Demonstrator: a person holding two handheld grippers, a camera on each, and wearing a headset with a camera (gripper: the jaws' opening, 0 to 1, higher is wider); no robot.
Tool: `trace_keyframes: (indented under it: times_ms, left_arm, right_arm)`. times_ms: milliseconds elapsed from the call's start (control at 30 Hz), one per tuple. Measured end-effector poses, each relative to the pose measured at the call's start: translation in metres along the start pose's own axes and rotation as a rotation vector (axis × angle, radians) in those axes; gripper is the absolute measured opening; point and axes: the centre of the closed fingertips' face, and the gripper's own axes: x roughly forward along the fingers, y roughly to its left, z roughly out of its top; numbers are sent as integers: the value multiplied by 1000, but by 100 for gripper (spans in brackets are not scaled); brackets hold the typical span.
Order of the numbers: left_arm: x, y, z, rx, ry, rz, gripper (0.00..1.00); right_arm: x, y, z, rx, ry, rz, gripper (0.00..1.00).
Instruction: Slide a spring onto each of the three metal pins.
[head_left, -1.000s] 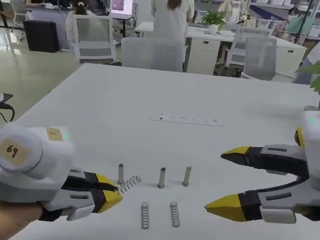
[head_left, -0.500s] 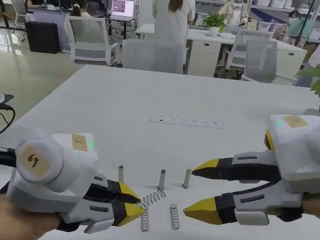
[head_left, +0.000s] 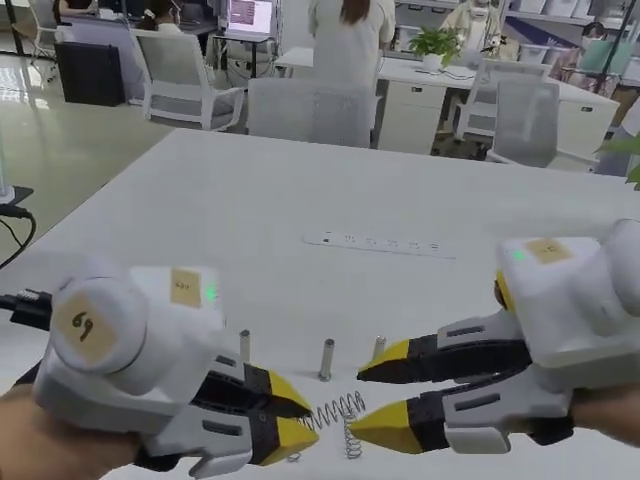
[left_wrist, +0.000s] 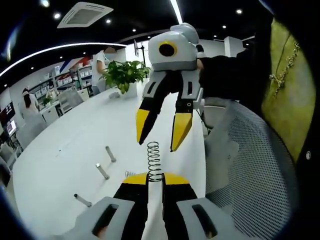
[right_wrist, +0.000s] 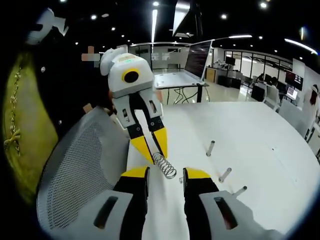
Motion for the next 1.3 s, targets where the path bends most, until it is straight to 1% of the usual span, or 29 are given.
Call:
trace_keyframes:
  times_ms: [167,433,633,733,900,1067,1133,1300]
  left_arm:
    - [0,-2,3,11,-6,-6,1]
    - [2,-5,5,17,-9,-18,1]
    - [3,-6,4,26,-2,-19,1]
    - [4,-7,3,35,7,-18,1]
    - [6,-10,2,34,14,-24,1]
    - [7,-12,1,35,20,-25,1]
    - [7,-12,1,36,20,-25,1]
    - [9,-14,1,46,26,-29,1]
  right_arm:
    - [2,-1,-3,2,8,8,22]
    - [3,2,-6,0,24,28,12]
    - [3,4,-3,-13,35,29,10]
    - [3,5,0,-27,47,30,10]
    - [5,5,1,-50,76,34,10]
    - [7,8,4,-73,99,47,10]
    - [7,9,6,-80,101,52,9]
    - [9,13,10,-98,121,75,8]
